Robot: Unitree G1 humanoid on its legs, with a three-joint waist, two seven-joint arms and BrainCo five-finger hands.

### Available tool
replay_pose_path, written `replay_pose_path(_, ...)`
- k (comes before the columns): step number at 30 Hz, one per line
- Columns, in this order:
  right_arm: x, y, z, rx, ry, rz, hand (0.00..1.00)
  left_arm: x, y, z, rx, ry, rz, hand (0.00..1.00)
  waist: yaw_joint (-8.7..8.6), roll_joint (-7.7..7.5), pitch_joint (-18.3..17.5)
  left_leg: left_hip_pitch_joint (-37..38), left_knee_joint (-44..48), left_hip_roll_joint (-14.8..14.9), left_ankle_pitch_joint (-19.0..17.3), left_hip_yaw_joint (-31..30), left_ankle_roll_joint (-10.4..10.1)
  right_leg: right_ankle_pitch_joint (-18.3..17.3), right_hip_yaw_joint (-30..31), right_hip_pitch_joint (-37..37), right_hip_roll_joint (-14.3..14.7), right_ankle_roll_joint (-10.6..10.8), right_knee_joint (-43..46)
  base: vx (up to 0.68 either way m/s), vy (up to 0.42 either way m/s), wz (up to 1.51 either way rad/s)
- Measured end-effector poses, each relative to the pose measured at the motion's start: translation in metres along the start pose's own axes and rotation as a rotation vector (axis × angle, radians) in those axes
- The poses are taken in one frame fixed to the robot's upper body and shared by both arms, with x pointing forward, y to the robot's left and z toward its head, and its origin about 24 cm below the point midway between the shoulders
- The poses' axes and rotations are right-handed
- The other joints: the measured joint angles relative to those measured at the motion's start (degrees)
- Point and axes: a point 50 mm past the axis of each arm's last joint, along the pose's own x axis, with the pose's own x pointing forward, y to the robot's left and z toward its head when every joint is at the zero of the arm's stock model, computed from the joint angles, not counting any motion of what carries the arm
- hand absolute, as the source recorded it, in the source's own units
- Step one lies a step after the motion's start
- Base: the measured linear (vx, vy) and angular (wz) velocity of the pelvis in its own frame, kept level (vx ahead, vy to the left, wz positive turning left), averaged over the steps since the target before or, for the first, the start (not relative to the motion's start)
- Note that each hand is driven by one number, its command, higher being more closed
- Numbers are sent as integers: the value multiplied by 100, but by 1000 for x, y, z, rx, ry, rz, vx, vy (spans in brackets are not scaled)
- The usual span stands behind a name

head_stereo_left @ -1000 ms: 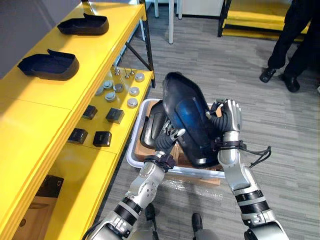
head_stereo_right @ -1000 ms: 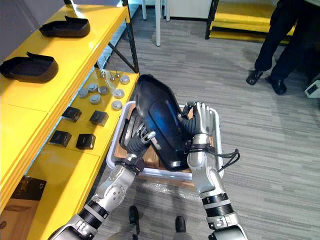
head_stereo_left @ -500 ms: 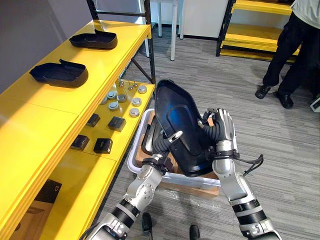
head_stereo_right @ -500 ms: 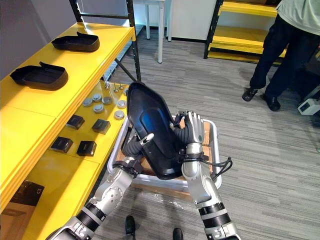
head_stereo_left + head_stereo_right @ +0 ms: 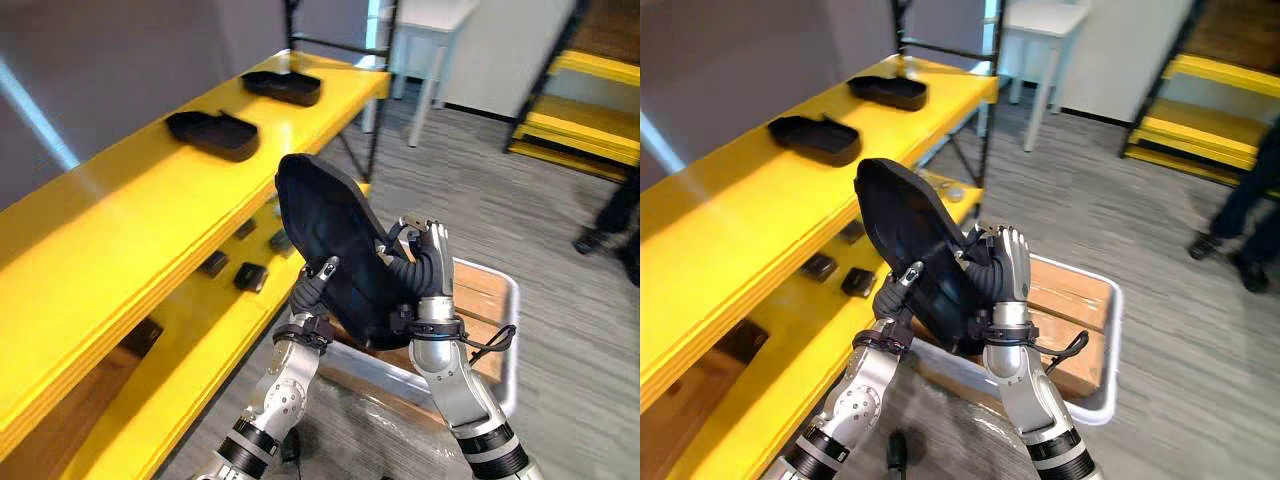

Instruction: Walk over and take plastic housings, then place them on the shelf

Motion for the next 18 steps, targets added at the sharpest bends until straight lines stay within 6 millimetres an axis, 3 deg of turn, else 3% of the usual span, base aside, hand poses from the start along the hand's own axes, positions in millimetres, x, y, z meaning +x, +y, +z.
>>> replay_pose_path(3, 6, 9, 8, 58, -41, 24, 0, -5, 3, 11, -26, -59, 19, 100, 124, 9, -25, 36, 484, 315, -161, 1373, 36, -236, -404, 132, -221, 220, 104, 111, 93, 95)
replay_pose_path(7, 1, 31, 20, 176, -42, 84, 0, -22, 20, 27, -42, -140, 93, 100, 261, -22, -31, 126, 303, -100, -191, 1406, 67, -369, -471, 154, -580, 279, 228, 78, 106, 26)
replay_pose_path(8, -1, 34, 21, 234, -31, 107, 0, -28, 23, 33, -8, -176, 105, 100, 241, -113, -11, 327, 138, -433, -274, 1423, 100, -536, -714, 225, -997, 353, 860, 134, 113, 45)
replay_pose_path(9, -2, 34, 19, 244, -24, 114, 0, -28, 23, 34, 3, -182, 108, 100, 228, -105, 0, 373, 132, -462, -279, 1413, 100, -549, -720, 180, -1077, 355, 1086, 156, 162, 60)
replay_pose_path(10, -4, 36, 15, 273, 0, 130, 0, -30, 25, 34, 45, -194, 125, 100, 230, -100, 12, 546, 76, -574, -309, 1271, 126, -512, -693, -132, -1460, 258, 2301, 100, 139, 45)
replay_pose_path(11, -5, 36, 13, 293, 20, 133, 0, -30, 26, 35, 80, -199, 127, 100, 225, -125, 17, 656, 58, -643, -326, 1155, 156, -380, -620, -264, -1650, 58, 2917, 81, 183, 86)
replay_pose_path(12, -9, 36, 10, 328, 49, 136, 0, -31, 27, 39, 147, -215, 126, 100, 211, -213, 8, 835, -14, -773, -361, 854, 216, 156, -258, -560, -1836, -407, 3867, 81, 133, 127)
replay_pose_path(13, -12, 38, 7, 360, 72, 144, 0, -31, 28, 46, 216, -244, 122, 100, 94, -238, -14, 902, -127, -826, -378, 465, 301, 250, 247, -871, -1748, -279, 4473, 86, 62, 147)
replay_pose_path(15, -13, 43, 7, 386, 85, 165, 0, -32, 31, 56, 300, -282, 126, 100, -40, -240, -10, 925, -217, -908, -371, -121, 354, -537, 714, -1157, -1303, -220, 4552, 142, -116, 165)
replay_pose_path(18, -17, 43, -1, 380, 117, 191, 0, -33, 33, 63, 437, -313, 125, 100, -49, -227, 15, 983, -280, -1096, -384, -815, 367, -906, 1421, -1395, -660, -77, 3245, 122, -122, 136)
